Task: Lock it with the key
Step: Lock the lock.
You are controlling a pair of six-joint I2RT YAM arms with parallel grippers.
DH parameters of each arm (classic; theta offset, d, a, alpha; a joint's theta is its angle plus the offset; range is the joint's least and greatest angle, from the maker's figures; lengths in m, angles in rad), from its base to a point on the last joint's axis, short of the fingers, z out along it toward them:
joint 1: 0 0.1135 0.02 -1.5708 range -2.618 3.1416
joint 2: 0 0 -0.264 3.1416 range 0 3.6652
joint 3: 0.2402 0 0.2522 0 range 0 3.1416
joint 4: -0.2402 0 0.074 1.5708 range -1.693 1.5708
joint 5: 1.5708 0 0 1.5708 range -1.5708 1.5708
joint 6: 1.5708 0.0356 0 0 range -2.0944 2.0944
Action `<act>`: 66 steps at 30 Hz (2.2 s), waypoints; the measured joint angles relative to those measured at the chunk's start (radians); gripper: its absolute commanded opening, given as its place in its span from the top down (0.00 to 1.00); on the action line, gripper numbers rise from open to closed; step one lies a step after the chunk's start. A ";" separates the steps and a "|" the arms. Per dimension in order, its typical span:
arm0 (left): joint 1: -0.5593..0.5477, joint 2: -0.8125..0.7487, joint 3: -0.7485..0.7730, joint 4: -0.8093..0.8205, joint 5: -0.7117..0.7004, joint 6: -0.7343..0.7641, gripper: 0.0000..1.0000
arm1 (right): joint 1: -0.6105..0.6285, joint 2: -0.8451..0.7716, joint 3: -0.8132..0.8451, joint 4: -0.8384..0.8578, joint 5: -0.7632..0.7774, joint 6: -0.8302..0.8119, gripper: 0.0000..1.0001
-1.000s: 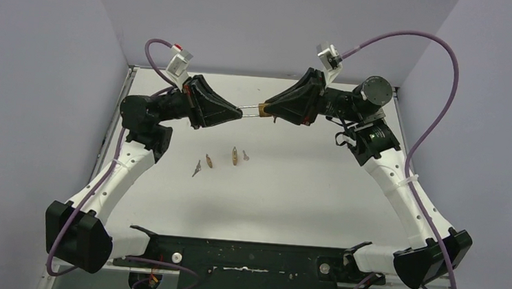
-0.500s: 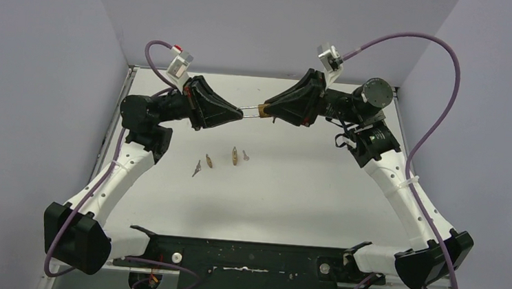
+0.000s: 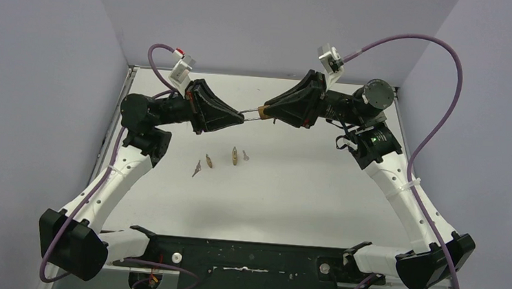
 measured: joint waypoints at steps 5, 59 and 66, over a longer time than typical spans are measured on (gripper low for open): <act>0.000 -0.002 0.000 -0.009 0.001 0.010 1.00 | 0.000 -0.001 0.000 -0.002 0.000 -0.001 1.00; 0.036 -0.037 -0.006 -0.047 0.008 0.022 1.00 | 0.023 -0.019 -0.089 0.051 0.038 0.063 1.00; 0.040 -0.029 -0.007 -0.024 0.008 0.014 1.00 | 0.043 -0.016 -0.101 0.075 0.066 0.069 1.00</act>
